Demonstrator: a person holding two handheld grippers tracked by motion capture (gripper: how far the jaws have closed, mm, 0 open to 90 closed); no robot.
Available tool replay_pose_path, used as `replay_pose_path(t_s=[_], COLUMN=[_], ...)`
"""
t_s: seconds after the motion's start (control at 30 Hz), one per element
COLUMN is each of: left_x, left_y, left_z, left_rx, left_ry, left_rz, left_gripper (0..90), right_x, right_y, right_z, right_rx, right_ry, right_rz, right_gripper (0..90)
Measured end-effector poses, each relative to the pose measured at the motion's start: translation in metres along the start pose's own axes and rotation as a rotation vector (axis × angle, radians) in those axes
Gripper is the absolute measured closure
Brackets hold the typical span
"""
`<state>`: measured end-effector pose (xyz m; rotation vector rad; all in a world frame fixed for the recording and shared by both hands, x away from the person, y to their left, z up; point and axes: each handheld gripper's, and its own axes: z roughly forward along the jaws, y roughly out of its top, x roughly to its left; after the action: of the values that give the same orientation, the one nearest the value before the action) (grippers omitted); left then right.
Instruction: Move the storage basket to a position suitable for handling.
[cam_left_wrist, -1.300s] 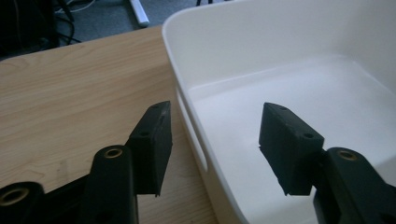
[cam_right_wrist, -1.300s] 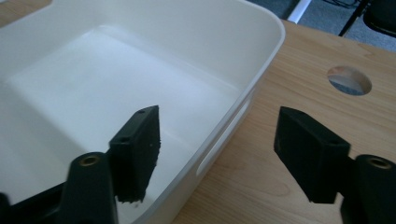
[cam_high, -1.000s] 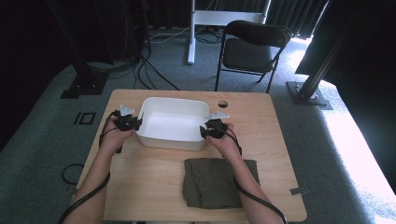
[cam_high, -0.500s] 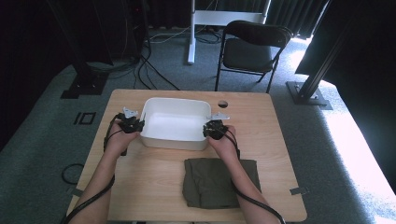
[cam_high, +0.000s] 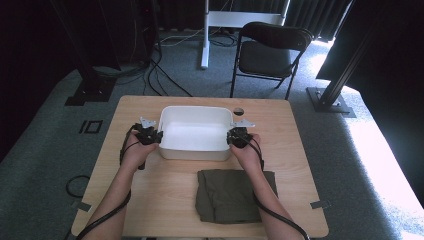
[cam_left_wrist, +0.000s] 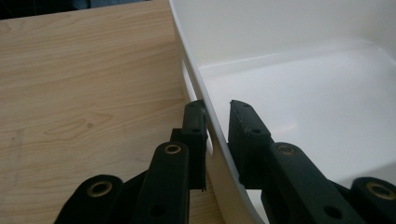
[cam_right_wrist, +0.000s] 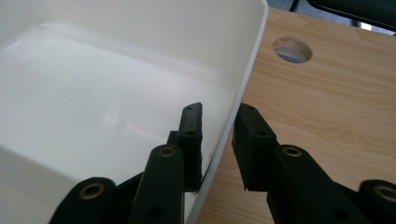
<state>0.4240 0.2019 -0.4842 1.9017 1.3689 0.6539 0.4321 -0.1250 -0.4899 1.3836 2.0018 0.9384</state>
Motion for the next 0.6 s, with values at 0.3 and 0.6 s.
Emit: replay_pose_path(t_s=[0.3,0.6], left_x=[-0.021,-0.044], left_y=[0.004,0.013], left_z=[0.006,0.014], left_rx=[0.003,0.019], left_ry=[-0.030,-0.019], left_rz=[0.001,0.019], left_gripper=[75.8,75.9], right_x=[-0.019,-0.039], right_y=[-0.003,-0.007], right_z=[-0.004,-0.009], right_rx=[0.008,0.017], right_ry=[-0.051,-0.093], right_rz=[0.008,0.035], right_gripper=[77.3,79.6])
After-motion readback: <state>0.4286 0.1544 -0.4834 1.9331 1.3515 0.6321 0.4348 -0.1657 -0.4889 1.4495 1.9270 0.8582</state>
